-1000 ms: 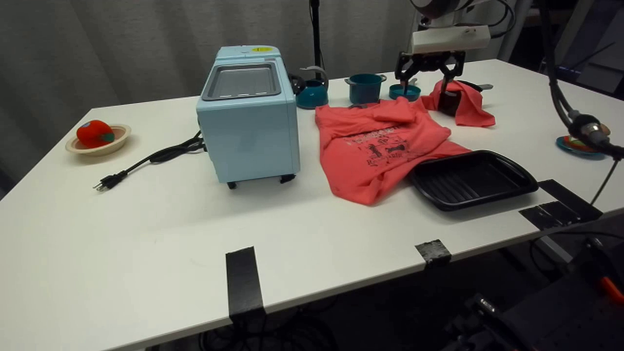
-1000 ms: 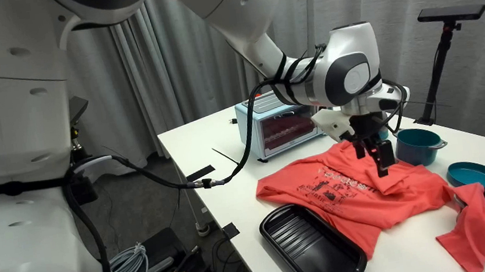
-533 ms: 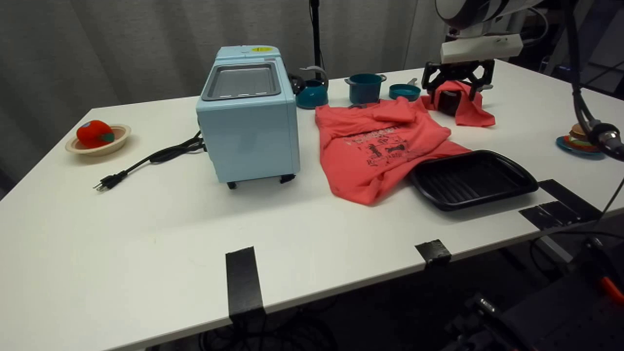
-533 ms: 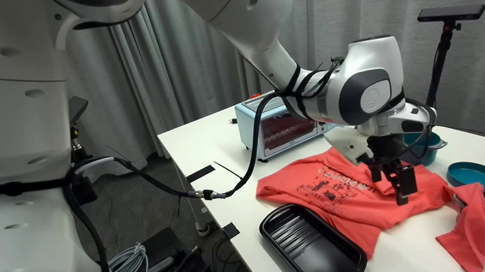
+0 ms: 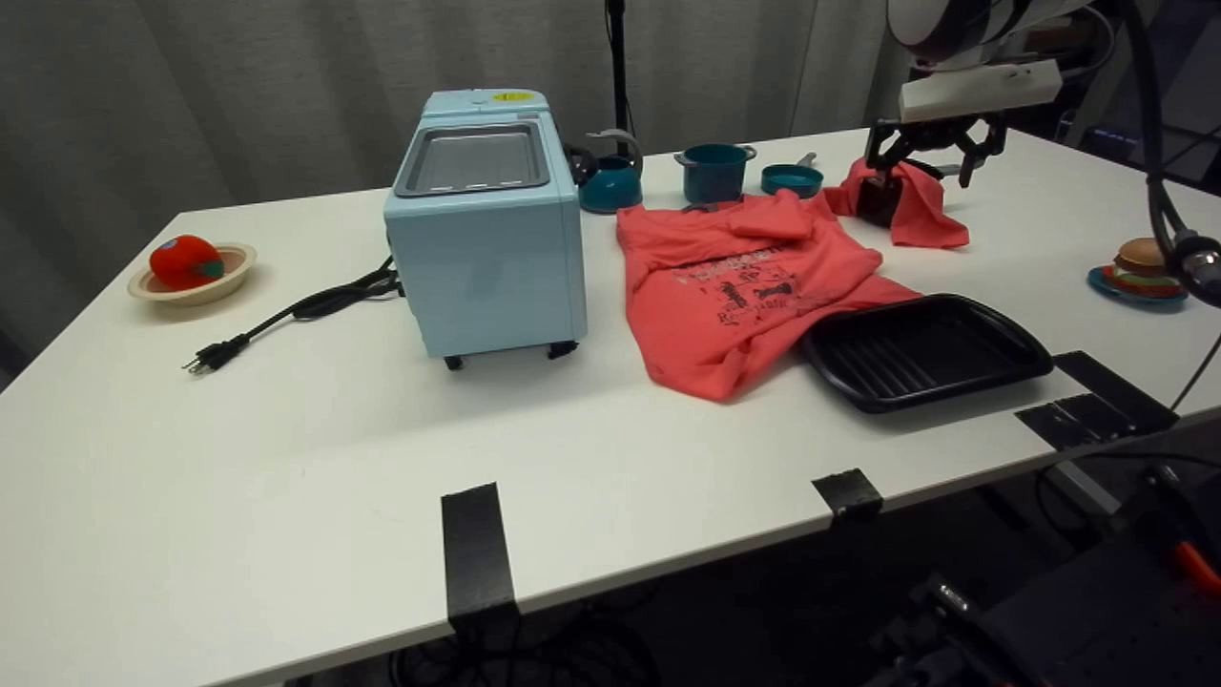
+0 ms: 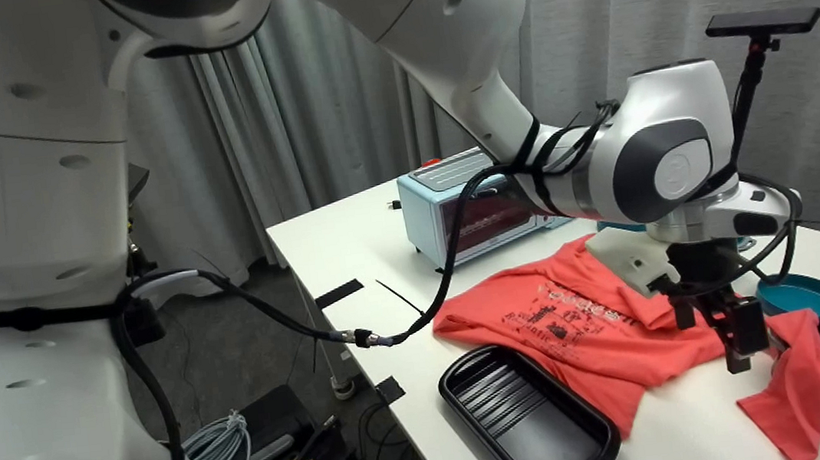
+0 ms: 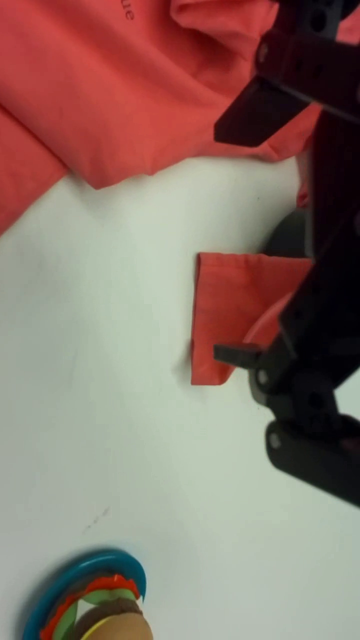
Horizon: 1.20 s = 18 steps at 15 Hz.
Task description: Fold the orange shirt
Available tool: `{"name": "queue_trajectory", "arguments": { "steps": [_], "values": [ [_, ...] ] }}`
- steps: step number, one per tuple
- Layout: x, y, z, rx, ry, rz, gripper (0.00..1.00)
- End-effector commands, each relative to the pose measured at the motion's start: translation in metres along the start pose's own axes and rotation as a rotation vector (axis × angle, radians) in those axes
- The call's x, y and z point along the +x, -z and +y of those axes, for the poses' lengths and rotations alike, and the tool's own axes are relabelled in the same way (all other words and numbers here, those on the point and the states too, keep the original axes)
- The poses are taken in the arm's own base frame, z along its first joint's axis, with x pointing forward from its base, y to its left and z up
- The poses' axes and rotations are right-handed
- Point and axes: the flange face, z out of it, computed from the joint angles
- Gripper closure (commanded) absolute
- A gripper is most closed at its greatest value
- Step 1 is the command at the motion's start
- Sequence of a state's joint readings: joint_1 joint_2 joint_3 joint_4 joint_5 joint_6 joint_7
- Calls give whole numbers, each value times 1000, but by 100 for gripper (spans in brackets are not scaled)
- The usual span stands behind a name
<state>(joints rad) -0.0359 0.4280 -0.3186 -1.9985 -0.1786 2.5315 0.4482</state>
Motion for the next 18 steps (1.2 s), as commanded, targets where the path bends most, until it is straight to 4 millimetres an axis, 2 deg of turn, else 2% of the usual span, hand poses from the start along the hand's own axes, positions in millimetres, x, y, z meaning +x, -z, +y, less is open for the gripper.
{"name": "queue_trajectory", "arguments": {
  "steps": [1,2,3,6,14,18],
  "values": [
    [23,-9,4,-52,-36,51,0],
    [28,-10,5,-58,-64,63,0],
    [15,-6,7,-31,-33,21,0],
    [22,-10,7,-43,-56,32,0],
    [24,-10,6,-43,-57,34,0],
    [24,-20,-5,-33,-30,39,0]
  ]
}}
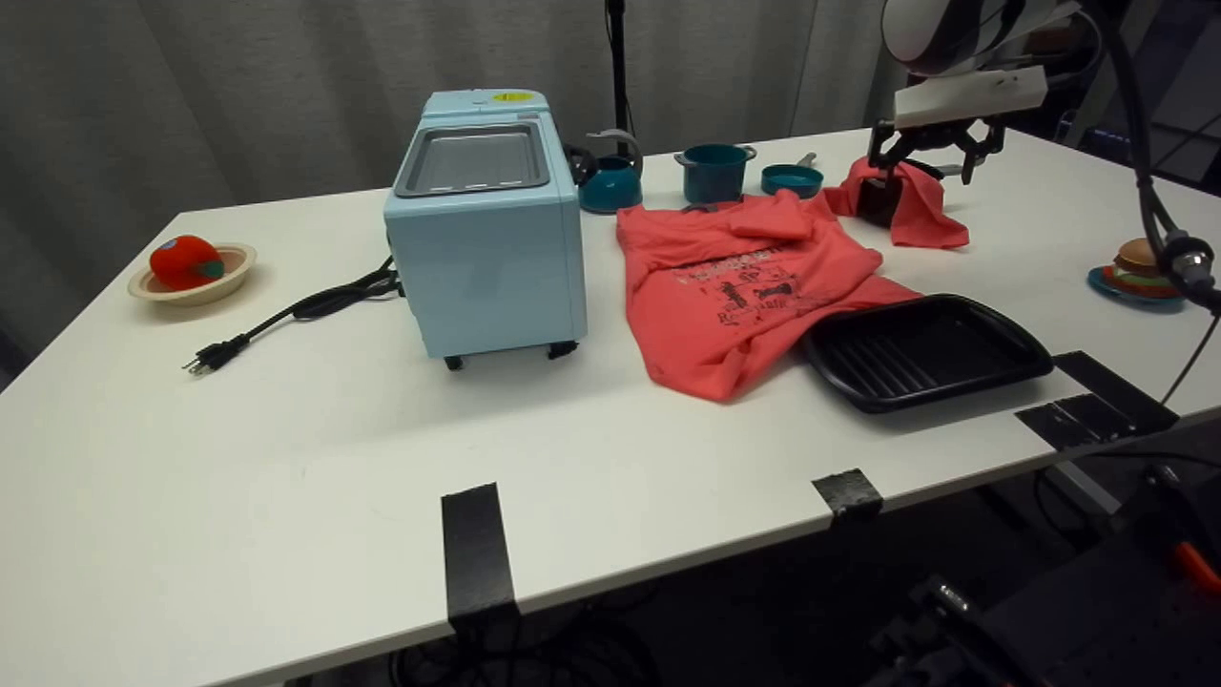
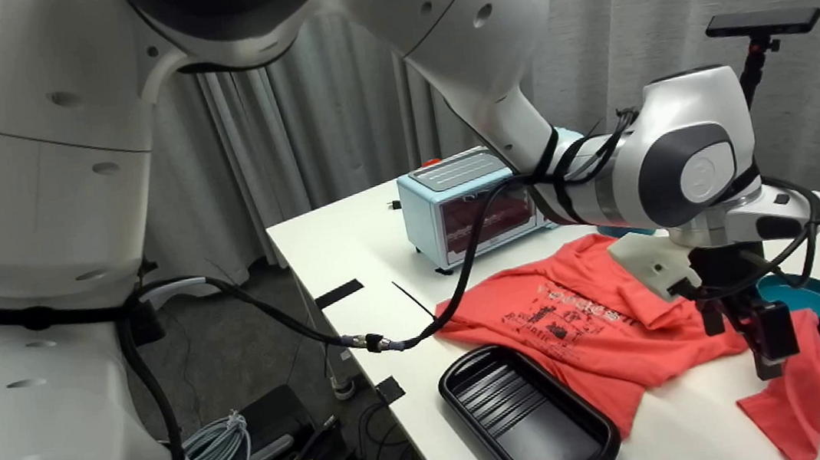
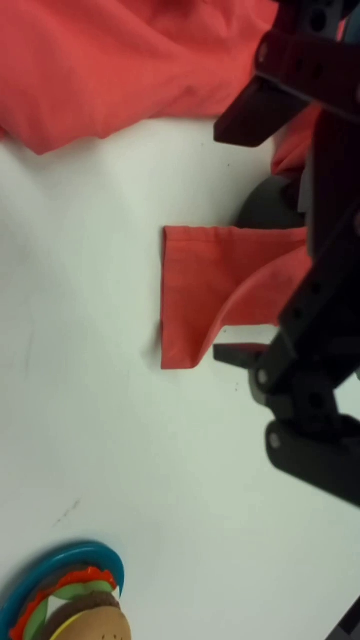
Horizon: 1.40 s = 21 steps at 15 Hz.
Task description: Fold the orange shirt
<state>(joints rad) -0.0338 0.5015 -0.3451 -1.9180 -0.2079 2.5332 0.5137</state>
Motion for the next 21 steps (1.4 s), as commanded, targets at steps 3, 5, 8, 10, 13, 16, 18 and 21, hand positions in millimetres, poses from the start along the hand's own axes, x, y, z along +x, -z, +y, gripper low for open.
{"name": "queue_trajectory", "arguments": {
  "steps": [3,5,8,10,13,16,18,21],
  "values": [
    [1,-17,-18,15,31,20,0],
    [3,-24,-23,15,32,34,0],
    [10,-31,-25,6,23,49,0],
    [16,-37,-25,-4,17,56,0],
    [26,-47,-24,-30,1,72,0],
    [38,-57,-22,-50,-24,110,0],
    [46,-62,-21,-52,-42,142,0],
    [53,-68,-22,-54,-60,167,28]
  ]
}}
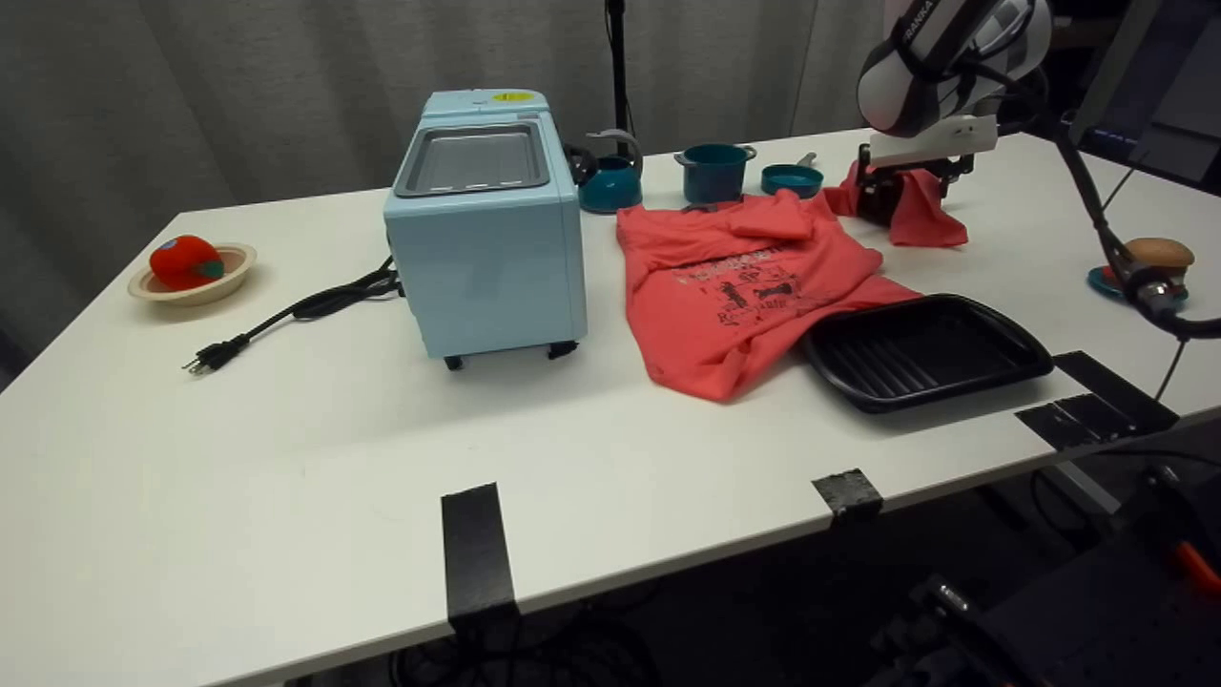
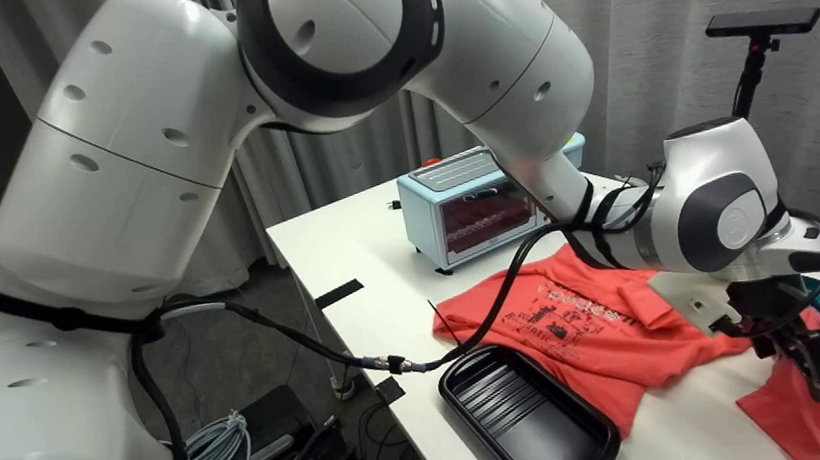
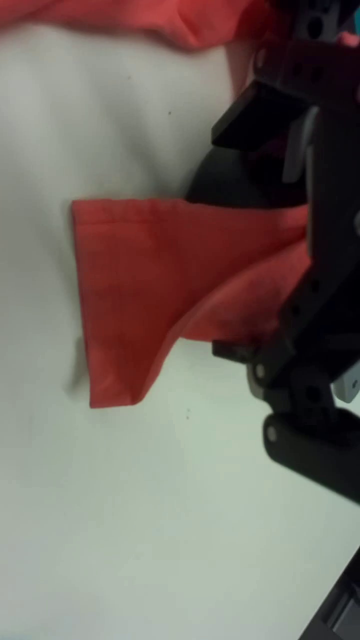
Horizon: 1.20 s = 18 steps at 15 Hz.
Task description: Fold the orange shirt
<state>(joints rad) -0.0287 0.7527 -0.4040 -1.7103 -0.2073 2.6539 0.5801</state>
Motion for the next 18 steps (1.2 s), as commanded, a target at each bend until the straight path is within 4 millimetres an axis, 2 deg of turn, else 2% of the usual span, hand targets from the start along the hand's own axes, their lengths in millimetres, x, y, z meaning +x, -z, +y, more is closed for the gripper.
{"name": "queue_trajectory", "arguments": {
  "steps": [1,4,9,10,12,18],
  "values": [
    [12,-8,-7,-13,-26,45,35],
    [7,-5,-16,-3,-16,42,58],
    [-4,4,-16,13,10,11,95],
    [-6,7,-16,19,17,2,100],
    [-7,17,-12,30,37,-10,100],
    [6,72,10,59,116,-6,99]
  ]
}}
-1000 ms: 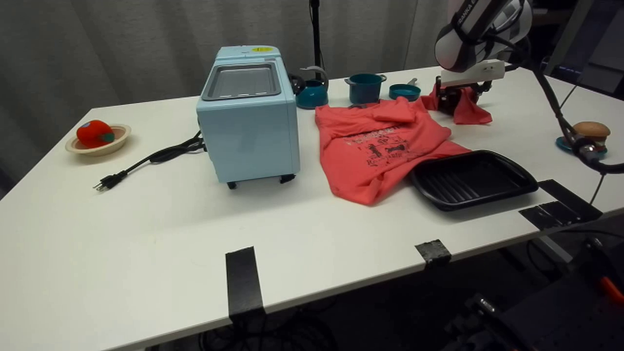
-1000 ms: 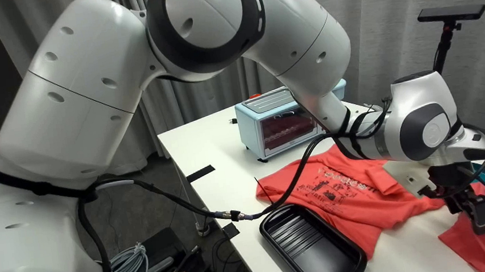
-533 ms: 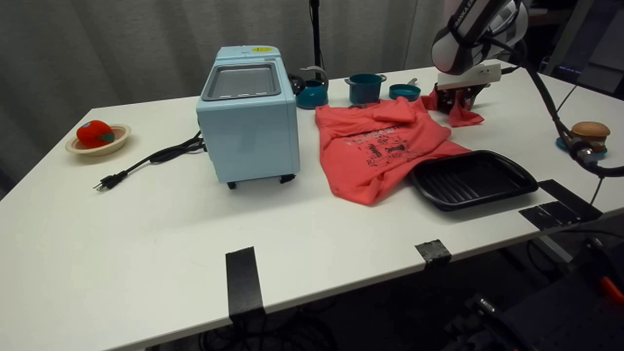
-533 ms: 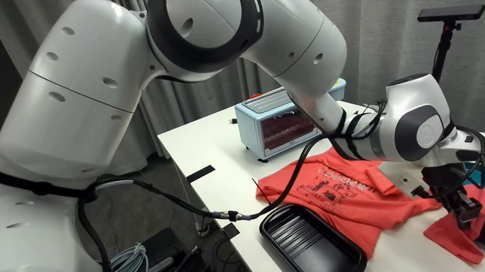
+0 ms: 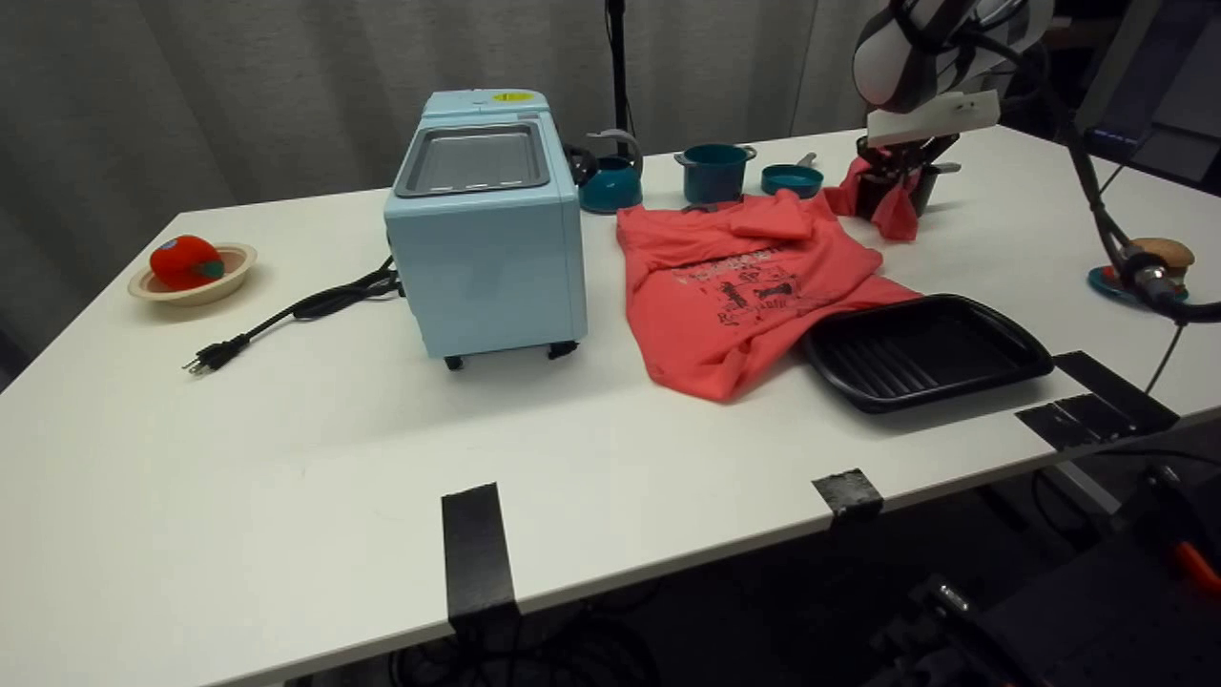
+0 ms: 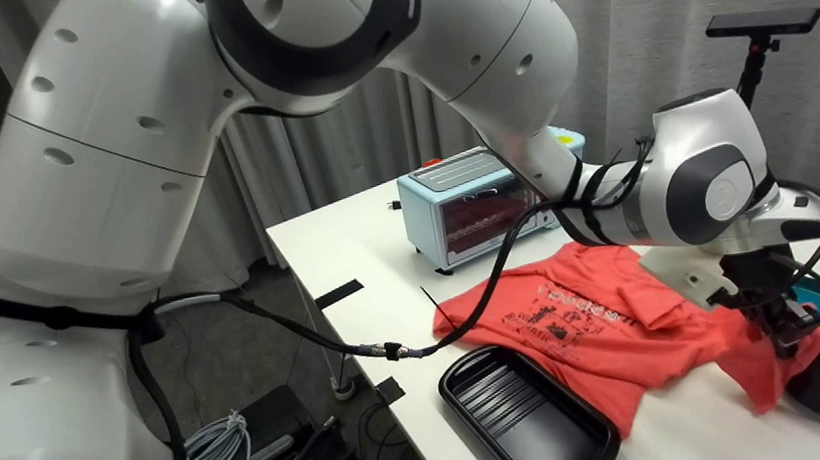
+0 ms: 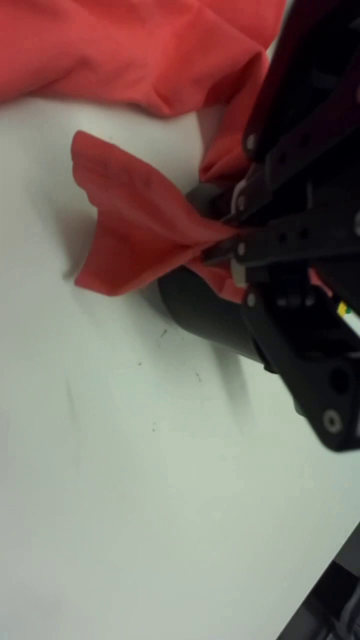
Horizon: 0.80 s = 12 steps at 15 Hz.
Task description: Fold the orange shirt
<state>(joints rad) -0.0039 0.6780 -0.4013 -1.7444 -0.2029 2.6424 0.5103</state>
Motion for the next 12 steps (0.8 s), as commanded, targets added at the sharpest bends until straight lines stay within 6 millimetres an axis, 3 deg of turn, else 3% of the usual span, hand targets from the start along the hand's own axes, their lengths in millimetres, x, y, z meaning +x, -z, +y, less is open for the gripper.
{"name": "queue_trajectory", "arguments": {
  "steps": [1,4,8,12],
  "values": [
    [3,47,16,38,71,-28,99],
    [6,78,8,119,102,-18,99],
    [-8,112,-34,286,122,-21,99],
    [-37,136,-81,434,135,-31,99]
  ]
}}
